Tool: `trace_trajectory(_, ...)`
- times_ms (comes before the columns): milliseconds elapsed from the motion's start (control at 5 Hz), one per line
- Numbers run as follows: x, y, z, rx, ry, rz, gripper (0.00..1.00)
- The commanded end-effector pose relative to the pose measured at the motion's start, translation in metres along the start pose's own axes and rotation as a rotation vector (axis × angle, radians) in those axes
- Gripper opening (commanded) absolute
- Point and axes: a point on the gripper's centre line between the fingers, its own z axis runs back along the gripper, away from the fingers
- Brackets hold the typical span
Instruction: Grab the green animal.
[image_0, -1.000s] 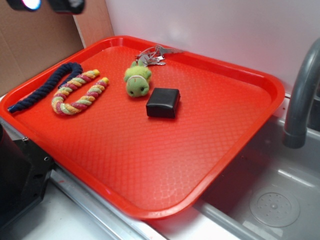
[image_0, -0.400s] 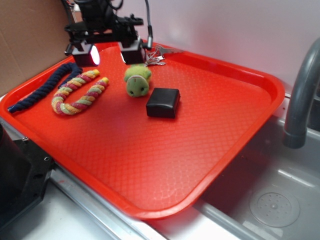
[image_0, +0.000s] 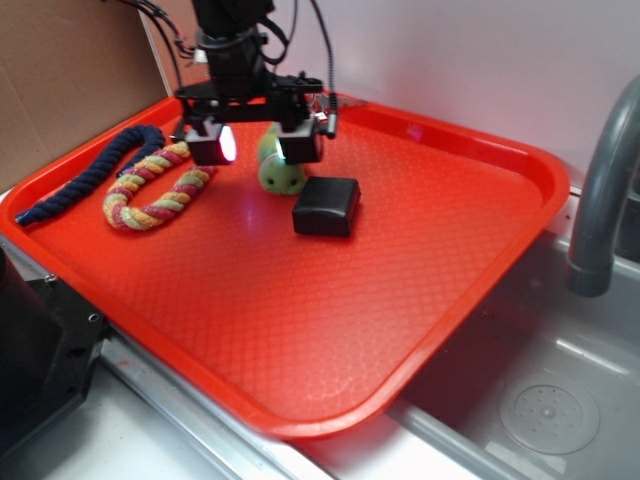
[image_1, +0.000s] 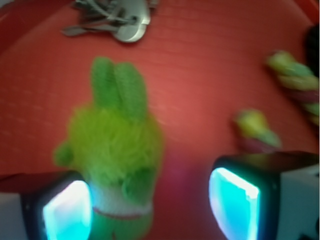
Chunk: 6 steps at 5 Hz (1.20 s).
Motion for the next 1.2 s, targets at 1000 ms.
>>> trace_trajectory(1000, -0.080, 0.036, 0.165, -0.052, -0.129, -0.745, 0.00)
